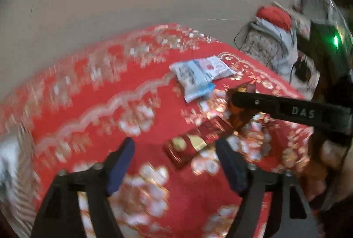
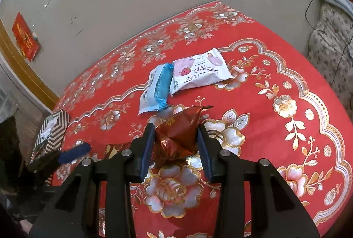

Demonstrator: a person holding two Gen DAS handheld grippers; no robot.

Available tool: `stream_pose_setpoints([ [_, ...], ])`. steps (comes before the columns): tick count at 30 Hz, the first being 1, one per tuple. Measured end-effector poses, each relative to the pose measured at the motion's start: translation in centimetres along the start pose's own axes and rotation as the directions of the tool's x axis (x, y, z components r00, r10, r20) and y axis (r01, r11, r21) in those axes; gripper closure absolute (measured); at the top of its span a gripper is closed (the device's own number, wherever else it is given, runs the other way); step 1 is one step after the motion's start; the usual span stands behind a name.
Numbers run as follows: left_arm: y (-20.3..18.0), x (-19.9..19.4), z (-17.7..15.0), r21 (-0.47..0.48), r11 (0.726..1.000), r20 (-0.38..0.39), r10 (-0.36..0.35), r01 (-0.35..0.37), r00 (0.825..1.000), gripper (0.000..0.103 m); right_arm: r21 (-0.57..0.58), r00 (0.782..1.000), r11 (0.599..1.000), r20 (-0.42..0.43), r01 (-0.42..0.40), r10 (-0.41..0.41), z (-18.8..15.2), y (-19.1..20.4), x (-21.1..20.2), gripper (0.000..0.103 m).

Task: Organize snacks
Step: 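Grasp the red candy bar with the left tool while the right tool grasps the red-gold candy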

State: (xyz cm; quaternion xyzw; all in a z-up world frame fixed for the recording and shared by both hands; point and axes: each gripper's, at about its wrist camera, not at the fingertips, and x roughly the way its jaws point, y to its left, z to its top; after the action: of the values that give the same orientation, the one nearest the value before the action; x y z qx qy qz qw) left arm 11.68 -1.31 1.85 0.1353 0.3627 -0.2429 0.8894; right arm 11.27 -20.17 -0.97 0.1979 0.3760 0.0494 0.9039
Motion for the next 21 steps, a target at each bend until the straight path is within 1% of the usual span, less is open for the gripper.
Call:
stream_pose_setpoints([
  [1,-0.2,0.1,0.4,0.049,0.999,0.017,0.017,-0.018,1.000,0.020,0.000,1.000,1.000,-0.001,0.000,0.000,0.0,0.0,0.0,0.065],
  [2,-0.4,0.4,0.8,0.086,0.996,0.018,0.018,-0.019,1.000,0.020,0.001,1.000,1.000,-0.002,0.000,0.000,0.0,0.0,0.0,0.065],
  [3,-0.5,1.0,1.2,0.113,0.994,0.004,0.010,-0.010,1.000,0.020,0.003,1.000,1.000,-0.001,0.000,0.000,0.1,0.0,0.0,0.065],
  [5,-0.8,2.3,1.8,0.134,0.990,-0.050,-0.041,0.048,0.998,0.020,0.008,1.000,1.000,0.000,-0.002,0.002,0.2,-0.1,0.0,0.065],
  [6,-1.1,2.8,1.9,0.150,0.987,-0.068,-0.056,0.066,0.996,0.020,0.009,1.000,1.000,0.000,-0.001,0.001,0.2,-0.2,0.0,0.065],
  [8,-1.8,4.0,2.0,0.194,0.977,-0.116,-0.068,0.089,0.991,0.020,0.011,1.000,1.000,-0.002,-0.003,0.003,0.3,-0.3,0.0,0.065],
  [9,-2.2,4.4,2.0,0.207,0.973,-0.135,-0.078,0.105,0.988,0.020,0.012,1.000,1.000,-0.002,-0.004,0.004,0.4,-0.4,0.0,0.065],
  [13,-2.3,4.8,2.1,0.198,0.969,-0.161,-0.118,0.149,0.980,0.020,0.016,1.000,1.000,0.001,-0.007,0.007,0.4,-0.4,-0.1,0.065],
  [15,-2.2,4.8,2.0,0.180,0.967,-0.173,-0.148,0.179,0.974,0.028,0.013,1.000,1.000,0.000,-0.008,0.008,0.5,-0.3,-0.1,0.065],
  [16,-2.1,4.6,1.9,0.164,0.964,-0.181,-0.178,0.208,0.967,0.037,0.012,1.000,1.000,-0.002,-0.010,0.010,0.5,-0.3,0.0,0.065],
  [20,-3.0,3.6,1.4,0.174,0.961,-0.173,-0.185,0.215,0.967,0.064,0.012,1.000,1.000,-0.002,-0.009,0.009,0.5,-0.3,0.0,0.065],
  [21,-3.2,3.5,1.3,0.174,0.961,-0.173,-0.183,0.213,0.968,0.066,0.013,1.000,1.000,-0.002,-0.008,0.009,0.5,-0.3,0.0,0.065],
])
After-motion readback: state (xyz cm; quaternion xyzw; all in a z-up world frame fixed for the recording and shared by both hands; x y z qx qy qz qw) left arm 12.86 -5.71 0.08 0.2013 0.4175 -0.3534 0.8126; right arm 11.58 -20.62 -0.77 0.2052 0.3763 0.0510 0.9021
